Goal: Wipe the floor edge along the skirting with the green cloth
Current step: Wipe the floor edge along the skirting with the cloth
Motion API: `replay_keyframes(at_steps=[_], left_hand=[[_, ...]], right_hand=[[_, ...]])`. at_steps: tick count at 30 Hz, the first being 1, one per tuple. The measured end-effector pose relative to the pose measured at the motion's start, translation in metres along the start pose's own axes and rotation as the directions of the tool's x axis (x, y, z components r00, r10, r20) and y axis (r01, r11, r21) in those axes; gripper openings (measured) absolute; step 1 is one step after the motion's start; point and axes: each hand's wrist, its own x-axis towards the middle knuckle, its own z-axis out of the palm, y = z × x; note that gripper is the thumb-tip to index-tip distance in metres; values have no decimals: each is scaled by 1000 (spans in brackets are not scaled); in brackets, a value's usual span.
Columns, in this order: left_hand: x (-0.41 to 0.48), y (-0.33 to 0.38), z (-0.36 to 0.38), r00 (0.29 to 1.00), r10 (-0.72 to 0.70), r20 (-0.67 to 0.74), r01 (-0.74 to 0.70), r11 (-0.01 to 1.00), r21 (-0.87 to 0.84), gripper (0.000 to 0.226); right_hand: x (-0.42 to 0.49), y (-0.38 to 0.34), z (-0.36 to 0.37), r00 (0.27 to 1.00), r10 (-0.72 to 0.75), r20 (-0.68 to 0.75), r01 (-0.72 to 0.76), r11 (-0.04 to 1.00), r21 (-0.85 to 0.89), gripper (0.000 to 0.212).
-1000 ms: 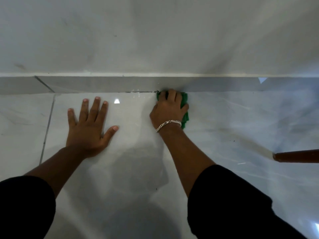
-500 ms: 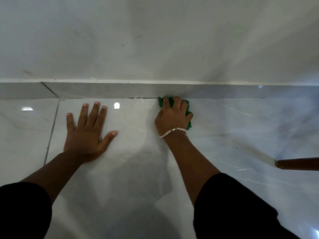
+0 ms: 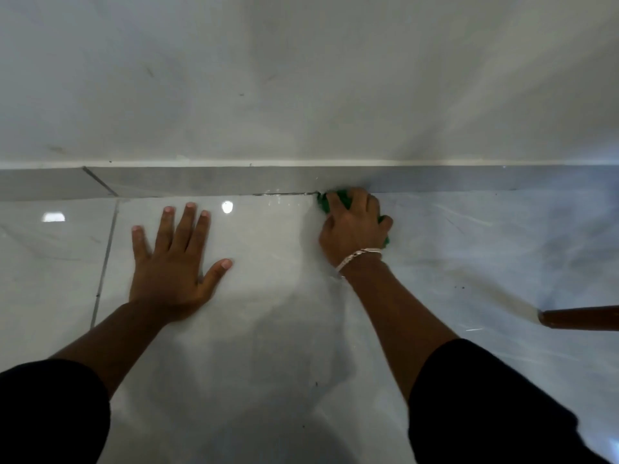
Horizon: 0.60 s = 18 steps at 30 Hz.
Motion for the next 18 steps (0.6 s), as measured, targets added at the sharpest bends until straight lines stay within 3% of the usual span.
replay_keyframes(at_steps=[3, 6, 10, 14, 18], left_hand=[[2, 0, -1, 1000, -6, -4, 6, 1000, 2, 95], [2, 1, 0, 1000, -3, 9, 3, 1000, 12, 94], [4, 1, 0, 1000, -8, 22, 7, 1000, 19, 95], [1, 3, -4, 1000, -5, 27, 5, 1000, 9, 97], [3, 1, -3, 1000, 1, 28, -1, 1000, 18, 96]], right_hand=[[8, 29, -3, 989, 146, -10, -146, 989, 10, 46], [8, 11, 2, 961, 276, -4, -276, 961, 17, 50], [-6, -41, 9, 991, 130, 32, -131, 991, 30, 53], [-3, -17, 1, 998, -30, 51, 29, 999, 24, 50], [11, 29, -5, 982, 185, 27, -185, 983, 7, 49]])
